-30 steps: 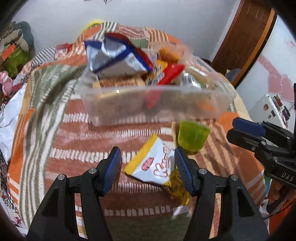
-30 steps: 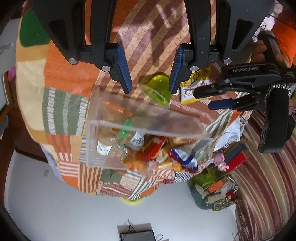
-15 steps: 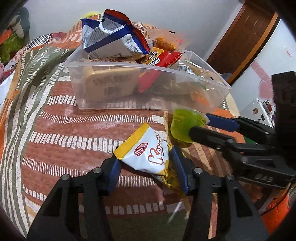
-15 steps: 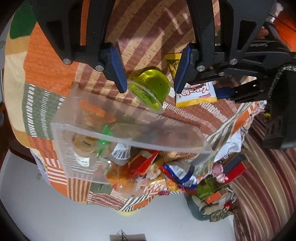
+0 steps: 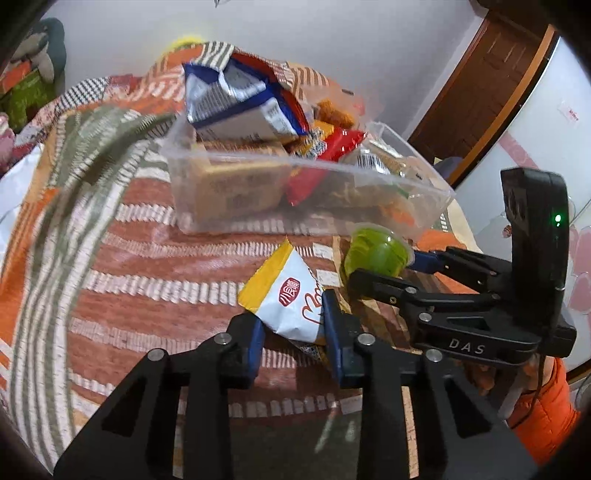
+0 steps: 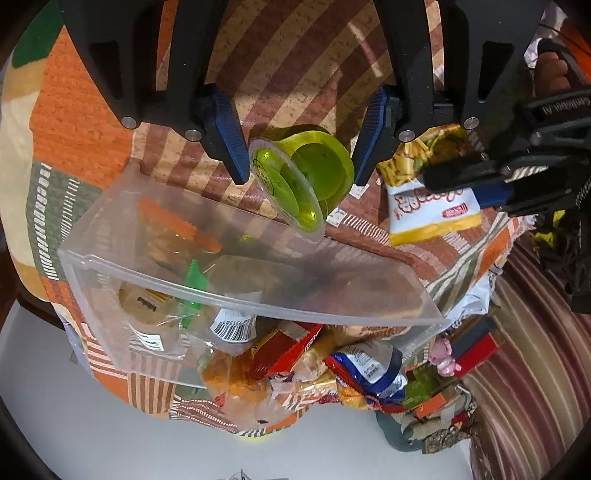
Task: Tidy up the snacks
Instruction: 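Grasp the yellow-white chip bag with the left tool while the right grasps the green jelly cup, then lower the chip bag and jelly cup into the clear box and release both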
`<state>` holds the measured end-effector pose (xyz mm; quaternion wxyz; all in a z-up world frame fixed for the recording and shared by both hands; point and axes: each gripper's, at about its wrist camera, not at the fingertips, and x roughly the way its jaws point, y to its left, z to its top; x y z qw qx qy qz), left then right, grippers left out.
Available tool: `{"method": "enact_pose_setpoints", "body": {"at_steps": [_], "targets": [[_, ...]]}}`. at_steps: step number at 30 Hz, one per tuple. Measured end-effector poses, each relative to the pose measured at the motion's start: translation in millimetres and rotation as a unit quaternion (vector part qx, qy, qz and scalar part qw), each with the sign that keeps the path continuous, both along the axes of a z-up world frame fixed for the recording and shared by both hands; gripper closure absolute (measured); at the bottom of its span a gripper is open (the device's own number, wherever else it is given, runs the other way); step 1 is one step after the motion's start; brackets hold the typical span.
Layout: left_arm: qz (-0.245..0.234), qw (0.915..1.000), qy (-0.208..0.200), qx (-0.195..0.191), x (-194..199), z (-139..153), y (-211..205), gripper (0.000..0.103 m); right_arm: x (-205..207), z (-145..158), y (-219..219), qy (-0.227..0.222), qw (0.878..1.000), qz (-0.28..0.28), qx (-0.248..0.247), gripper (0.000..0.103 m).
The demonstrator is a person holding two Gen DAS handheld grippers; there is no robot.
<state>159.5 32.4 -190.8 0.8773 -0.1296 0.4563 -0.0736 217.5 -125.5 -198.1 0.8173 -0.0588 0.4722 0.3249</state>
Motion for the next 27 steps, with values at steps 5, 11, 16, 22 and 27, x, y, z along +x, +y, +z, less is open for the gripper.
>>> {"method": "enact_pose_setpoints", "body": {"at_steps": [5,11,16,22,27], "targets": [[0.003,0.9994,-0.025,0.024,-5,19,1,0.076,-4,8,-10,-0.006,1.000,-0.009,0.018,0.051],[0.007,0.9979,-0.060,0.024,-5,47,1,0.076,-8,28,-20,-0.023,0.999,-0.010,0.038,0.090],[0.011,0.9956,-0.089,0.029,1,66,-3,0.076,-7,41,-22,-0.050,0.998,-0.010,0.034,0.095],[0.020,0.9940,-0.104,0.029,-2,75,2,0.076,-10,34,-10,-0.047,0.999,0.007,0.021,0.057],[0.029,0.9946,-0.096,0.025,-5,69,11,0.076,-6,17,5,-0.038,0.999,0.031,-0.006,0.052]]}}
